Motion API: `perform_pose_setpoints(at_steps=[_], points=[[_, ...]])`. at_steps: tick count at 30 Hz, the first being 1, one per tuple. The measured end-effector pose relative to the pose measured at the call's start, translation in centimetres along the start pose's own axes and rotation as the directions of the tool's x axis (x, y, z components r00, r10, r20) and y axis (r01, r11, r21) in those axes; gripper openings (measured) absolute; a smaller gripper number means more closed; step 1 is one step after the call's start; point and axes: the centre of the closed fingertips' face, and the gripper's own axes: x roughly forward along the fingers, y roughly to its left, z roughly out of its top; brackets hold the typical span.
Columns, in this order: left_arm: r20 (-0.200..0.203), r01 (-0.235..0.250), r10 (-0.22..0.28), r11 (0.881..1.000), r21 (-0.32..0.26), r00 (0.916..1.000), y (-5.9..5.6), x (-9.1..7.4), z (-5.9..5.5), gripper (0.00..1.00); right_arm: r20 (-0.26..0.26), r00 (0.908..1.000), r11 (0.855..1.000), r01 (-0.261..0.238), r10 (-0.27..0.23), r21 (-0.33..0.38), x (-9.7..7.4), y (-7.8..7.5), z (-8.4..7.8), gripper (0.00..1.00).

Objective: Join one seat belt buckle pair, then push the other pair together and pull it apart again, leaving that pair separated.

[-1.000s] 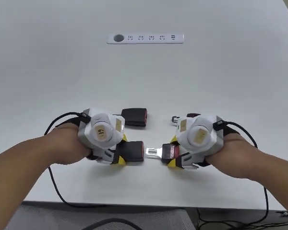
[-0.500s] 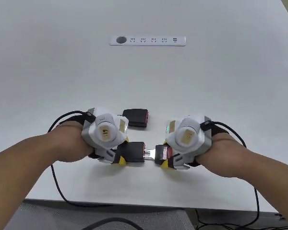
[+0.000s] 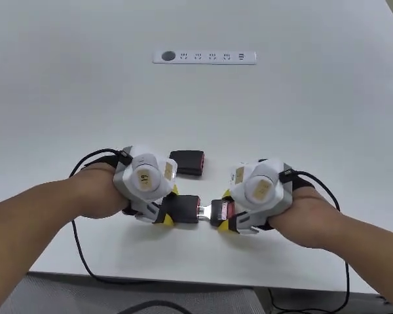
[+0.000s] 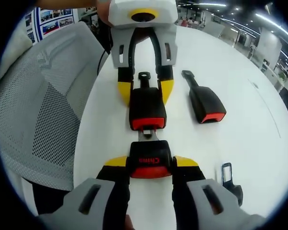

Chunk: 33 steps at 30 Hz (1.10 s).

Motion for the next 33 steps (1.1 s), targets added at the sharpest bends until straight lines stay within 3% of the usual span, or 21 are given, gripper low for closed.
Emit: perform_pose_setpoints(at_steps=[20, 33], points=[[-0.007, -0.003, 0.003, 1.000, -0.014, 1.0000, -0.1, 0.1, -0.3, 0.31, -0.021, 0.9998, 0.999, -0.001, 0.000, -0.033, 1.2, 0.3, 1.5, 0.31], [0.004, -0.004, 0.004, 1.000, -0.016, 1.0000, -0.1, 0.1, -0.2, 0.31, -0.030, 0.9995, 1.000, 0.008, -0.009, -0.028, 0.8, 0.5, 1.2, 0.31]])
